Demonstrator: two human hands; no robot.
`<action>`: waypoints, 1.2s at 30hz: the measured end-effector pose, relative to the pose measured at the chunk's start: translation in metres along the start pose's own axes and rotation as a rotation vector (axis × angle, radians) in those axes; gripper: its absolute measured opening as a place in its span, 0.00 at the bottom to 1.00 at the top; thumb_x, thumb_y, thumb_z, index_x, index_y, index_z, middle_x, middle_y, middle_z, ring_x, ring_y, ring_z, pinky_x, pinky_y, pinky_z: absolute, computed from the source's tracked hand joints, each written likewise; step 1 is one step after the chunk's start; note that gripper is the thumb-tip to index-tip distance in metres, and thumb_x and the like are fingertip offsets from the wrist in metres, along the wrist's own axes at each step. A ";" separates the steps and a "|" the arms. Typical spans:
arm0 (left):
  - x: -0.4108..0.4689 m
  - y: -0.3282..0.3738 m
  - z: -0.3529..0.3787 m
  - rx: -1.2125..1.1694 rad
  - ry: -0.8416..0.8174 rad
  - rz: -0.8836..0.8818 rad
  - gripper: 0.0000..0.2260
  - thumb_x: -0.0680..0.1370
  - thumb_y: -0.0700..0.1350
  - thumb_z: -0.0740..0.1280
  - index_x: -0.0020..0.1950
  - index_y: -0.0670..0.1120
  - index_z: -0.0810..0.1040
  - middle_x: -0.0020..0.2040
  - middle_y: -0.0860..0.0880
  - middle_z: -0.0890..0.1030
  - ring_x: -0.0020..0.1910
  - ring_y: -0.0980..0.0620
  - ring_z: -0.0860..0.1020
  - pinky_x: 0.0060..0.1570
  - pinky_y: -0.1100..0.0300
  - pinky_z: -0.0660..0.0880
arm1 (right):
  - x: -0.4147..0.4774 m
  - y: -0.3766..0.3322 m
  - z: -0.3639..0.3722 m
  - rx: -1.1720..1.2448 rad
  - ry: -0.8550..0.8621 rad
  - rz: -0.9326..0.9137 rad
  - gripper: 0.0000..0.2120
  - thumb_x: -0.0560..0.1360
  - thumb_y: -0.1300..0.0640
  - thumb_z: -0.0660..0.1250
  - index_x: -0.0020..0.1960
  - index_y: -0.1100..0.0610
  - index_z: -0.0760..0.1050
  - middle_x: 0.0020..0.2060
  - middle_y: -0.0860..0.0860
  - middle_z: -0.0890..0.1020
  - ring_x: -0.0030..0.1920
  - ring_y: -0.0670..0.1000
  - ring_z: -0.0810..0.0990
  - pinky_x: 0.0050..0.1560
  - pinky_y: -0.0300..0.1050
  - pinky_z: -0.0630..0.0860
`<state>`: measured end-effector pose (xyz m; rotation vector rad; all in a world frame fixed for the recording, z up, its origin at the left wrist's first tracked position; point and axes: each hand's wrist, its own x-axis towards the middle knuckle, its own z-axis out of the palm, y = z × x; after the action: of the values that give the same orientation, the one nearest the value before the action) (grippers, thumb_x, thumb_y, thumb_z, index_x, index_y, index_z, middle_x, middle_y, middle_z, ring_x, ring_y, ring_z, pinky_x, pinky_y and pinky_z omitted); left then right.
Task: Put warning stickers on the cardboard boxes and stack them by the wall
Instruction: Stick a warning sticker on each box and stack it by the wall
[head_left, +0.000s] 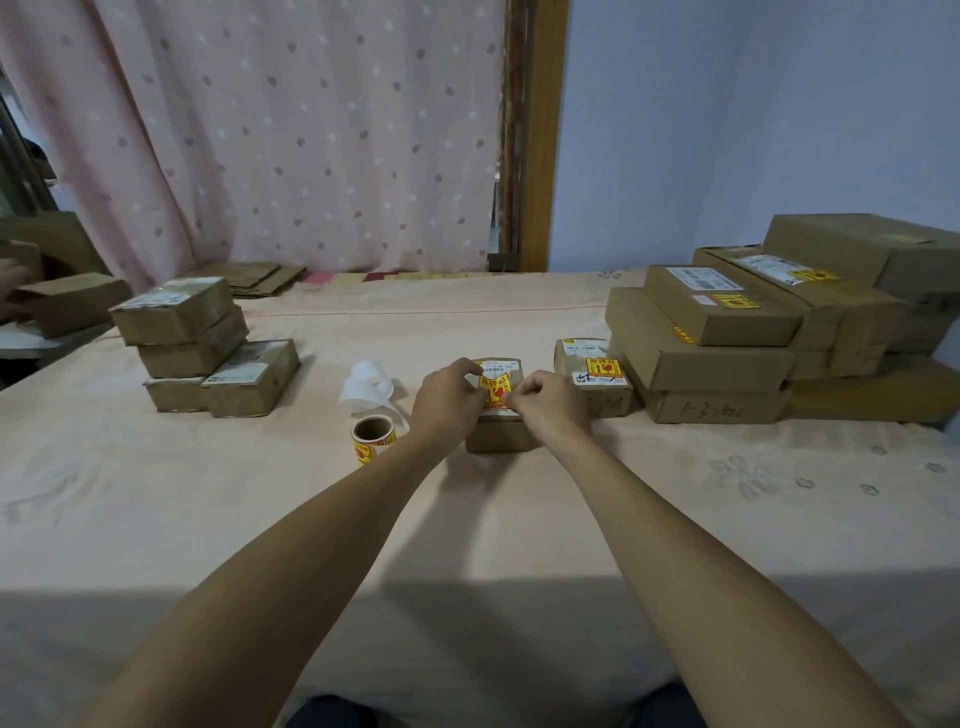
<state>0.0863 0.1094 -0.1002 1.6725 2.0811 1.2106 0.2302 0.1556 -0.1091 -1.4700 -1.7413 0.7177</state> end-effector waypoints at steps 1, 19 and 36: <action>-0.001 -0.002 0.001 0.033 -0.002 0.037 0.16 0.77 0.41 0.67 0.65 0.47 0.78 0.48 0.46 0.82 0.51 0.47 0.79 0.44 0.56 0.73 | 0.000 0.002 0.002 0.019 0.007 -0.002 0.08 0.73 0.52 0.76 0.39 0.51 0.77 0.39 0.43 0.80 0.45 0.50 0.81 0.43 0.44 0.75; -0.007 -0.010 0.016 -0.057 -0.013 -0.039 0.13 0.81 0.43 0.63 0.62 0.51 0.82 0.53 0.47 0.70 0.53 0.44 0.77 0.56 0.54 0.74 | 0.002 0.023 0.023 0.085 0.008 -0.144 0.10 0.80 0.53 0.67 0.55 0.44 0.86 0.53 0.54 0.78 0.48 0.51 0.79 0.54 0.43 0.76; -0.028 0.034 0.031 -0.547 0.174 -0.130 0.15 0.80 0.47 0.67 0.66 0.46 0.78 0.56 0.52 0.80 0.53 0.54 0.78 0.47 0.66 0.72 | -0.022 0.026 -0.034 0.362 0.168 -0.130 0.13 0.76 0.50 0.73 0.58 0.52 0.77 0.53 0.46 0.83 0.54 0.45 0.81 0.52 0.40 0.77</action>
<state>0.1391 0.0996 -0.1051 1.2013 1.6889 1.7306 0.2744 0.1372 -0.1138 -1.1262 -1.4734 0.7705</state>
